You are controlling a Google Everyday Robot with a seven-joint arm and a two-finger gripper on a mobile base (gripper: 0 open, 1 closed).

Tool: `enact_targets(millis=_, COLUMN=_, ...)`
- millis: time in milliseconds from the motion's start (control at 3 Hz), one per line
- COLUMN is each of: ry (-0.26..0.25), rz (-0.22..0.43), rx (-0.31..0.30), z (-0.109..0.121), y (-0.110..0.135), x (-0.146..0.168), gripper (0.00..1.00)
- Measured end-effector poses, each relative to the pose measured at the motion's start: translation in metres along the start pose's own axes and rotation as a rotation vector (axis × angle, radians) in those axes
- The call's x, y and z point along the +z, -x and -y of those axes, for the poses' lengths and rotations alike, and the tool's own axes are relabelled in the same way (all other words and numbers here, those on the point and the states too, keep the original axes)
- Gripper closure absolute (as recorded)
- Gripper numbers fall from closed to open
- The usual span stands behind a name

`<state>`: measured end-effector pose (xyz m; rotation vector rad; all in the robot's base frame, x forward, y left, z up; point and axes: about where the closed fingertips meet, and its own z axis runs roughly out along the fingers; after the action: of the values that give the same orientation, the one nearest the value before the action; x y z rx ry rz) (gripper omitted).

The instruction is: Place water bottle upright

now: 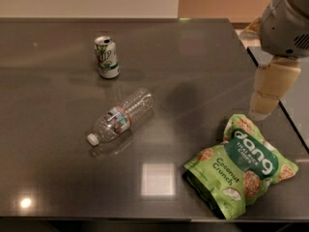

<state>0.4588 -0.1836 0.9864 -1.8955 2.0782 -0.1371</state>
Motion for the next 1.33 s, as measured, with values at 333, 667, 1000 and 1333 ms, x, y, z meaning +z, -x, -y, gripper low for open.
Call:
enact_targets(millis=333, ry=0.02, rz=-0.008, rx=-0.142, z=0.005, y=0.035, x=0.014, gripper=0.0)
enact_targets(millis=667, ry=0.049, rz=-0.023, rx=-0.277, z=0.005, y=0.071, x=0.034, gripper=0.0)
enact_targets(millis=1000, ry=0.085, rz=-0.021, rx=-0.403, z=0.003, y=0.108, x=0.052, gripper=0.0)
enact_targets(millis=1333, ry=0.123, rz=-0.005, rx=-0.513, z=-0.003, y=0.142, x=0.065, gripper=0.0)
